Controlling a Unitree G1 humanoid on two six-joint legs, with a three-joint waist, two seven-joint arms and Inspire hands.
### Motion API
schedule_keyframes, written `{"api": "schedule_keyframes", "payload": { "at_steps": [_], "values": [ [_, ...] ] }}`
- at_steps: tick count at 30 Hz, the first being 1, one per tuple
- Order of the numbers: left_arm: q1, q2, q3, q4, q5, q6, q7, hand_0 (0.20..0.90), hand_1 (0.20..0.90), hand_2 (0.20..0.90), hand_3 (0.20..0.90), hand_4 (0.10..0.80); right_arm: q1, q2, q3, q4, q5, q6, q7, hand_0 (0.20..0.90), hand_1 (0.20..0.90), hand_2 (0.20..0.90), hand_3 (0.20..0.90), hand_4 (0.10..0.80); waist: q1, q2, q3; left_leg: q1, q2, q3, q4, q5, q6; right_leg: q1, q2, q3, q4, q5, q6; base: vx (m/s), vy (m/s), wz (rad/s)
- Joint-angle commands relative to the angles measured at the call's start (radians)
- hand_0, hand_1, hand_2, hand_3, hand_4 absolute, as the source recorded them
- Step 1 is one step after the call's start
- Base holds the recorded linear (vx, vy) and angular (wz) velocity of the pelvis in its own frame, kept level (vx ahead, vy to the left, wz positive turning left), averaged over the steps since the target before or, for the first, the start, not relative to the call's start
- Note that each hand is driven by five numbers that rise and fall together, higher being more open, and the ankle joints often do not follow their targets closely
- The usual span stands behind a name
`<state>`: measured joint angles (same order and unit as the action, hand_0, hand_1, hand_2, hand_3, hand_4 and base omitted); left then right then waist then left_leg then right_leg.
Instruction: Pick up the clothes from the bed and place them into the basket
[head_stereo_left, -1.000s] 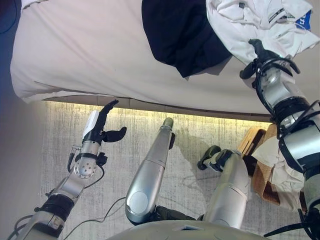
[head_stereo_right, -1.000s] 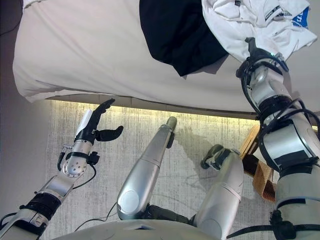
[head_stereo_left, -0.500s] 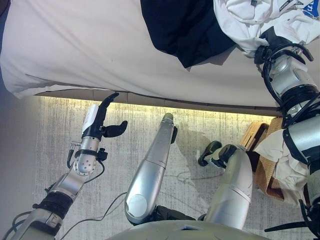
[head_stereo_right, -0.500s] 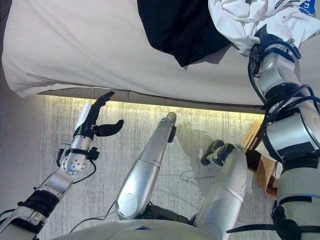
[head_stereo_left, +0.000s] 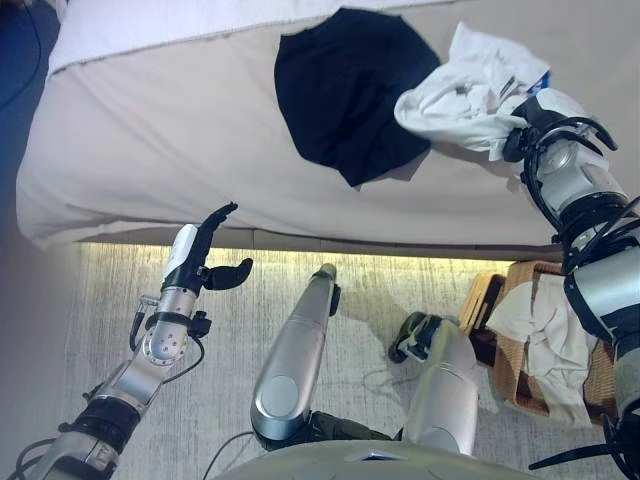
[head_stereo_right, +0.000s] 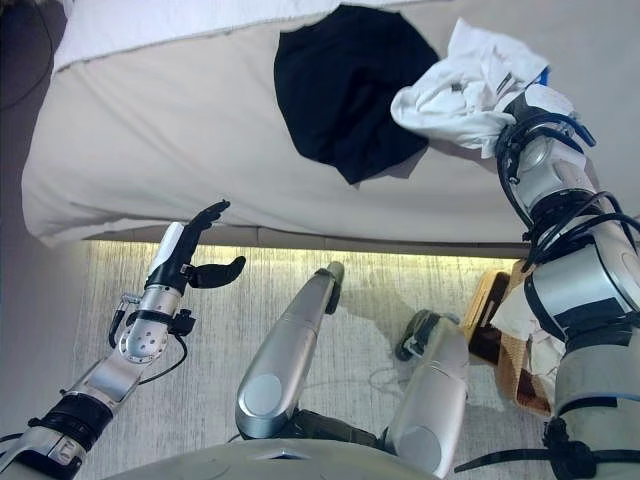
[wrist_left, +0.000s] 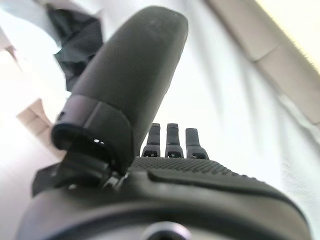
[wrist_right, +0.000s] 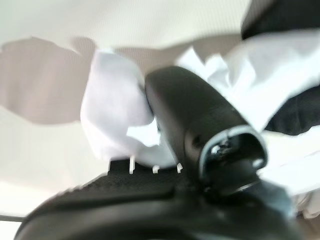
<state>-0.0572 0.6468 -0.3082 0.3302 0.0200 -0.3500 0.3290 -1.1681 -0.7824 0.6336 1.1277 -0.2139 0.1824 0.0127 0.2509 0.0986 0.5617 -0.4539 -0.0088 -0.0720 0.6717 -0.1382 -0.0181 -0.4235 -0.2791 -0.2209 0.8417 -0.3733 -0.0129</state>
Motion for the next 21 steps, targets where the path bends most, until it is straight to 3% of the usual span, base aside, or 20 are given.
{"api": "schedule_keyframes", "payload": {
  "at_steps": [1,5,9,21],
  "values": [
    [0.002,0.024,0.074,-0.036,-0.017,-0.025,-0.002,0.900,0.900,0.900,0.900,0.800,-0.033,-0.128,-0.022,-0.076,0.027,-0.036,-0.032,0.300,0.300,0.300,0.200,0.100,-0.008,-0.054,-0.125,0.096,0.009,0.056,0.004,-0.042,0.023,0.151,0.076,-0.070,-0.138,0.104,-0.048,0.230,0.040,-0.10],
    [0.006,0.017,0.074,-0.002,0.004,0.014,-0.029,0.900,0.900,0.900,0.900,0.800,0.014,-0.174,-0.130,-0.166,0.256,-0.062,-0.044,0.300,0.300,0.300,0.200,0.100,-0.047,-0.094,-0.223,0.273,0.037,0.079,-0.218,-0.009,0.007,0.323,0.115,-0.062,-0.388,0.172,-0.014,0.221,0.041,-0.22],
    [0.006,0.016,0.077,0.022,0.005,0.036,-0.045,0.900,0.900,0.900,0.900,0.800,0.030,-0.234,-0.198,-0.232,0.321,-0.087,-0.050,0.300,0.300,0.300,0.200,0.100,-0.091,-0.113,-0.306,0.379,0.044,0.125,-0.375,0.012,-0.007,0.405,0.133,-0.049,-0.552,0.228,0.019,0.163,0.042,-0.24],
    [0.031,0.036,0.097,0.107,0.000,-0.020,-0.058,0.900,0.900,0.900,0.900,0.800,0.074,-0.417,-0.274,-0.380,0.349,-0.113,-0.115,0.300,0.300,0.300,0.200,0.100,-0.182,-0.141,-0.434,0.505,0.054,0.189,-0.571,0.059,-0.017,0.471,0.155,0.023,-0.723,0.315,0.078,0.045,0.022,-0.17]
  ]
}}
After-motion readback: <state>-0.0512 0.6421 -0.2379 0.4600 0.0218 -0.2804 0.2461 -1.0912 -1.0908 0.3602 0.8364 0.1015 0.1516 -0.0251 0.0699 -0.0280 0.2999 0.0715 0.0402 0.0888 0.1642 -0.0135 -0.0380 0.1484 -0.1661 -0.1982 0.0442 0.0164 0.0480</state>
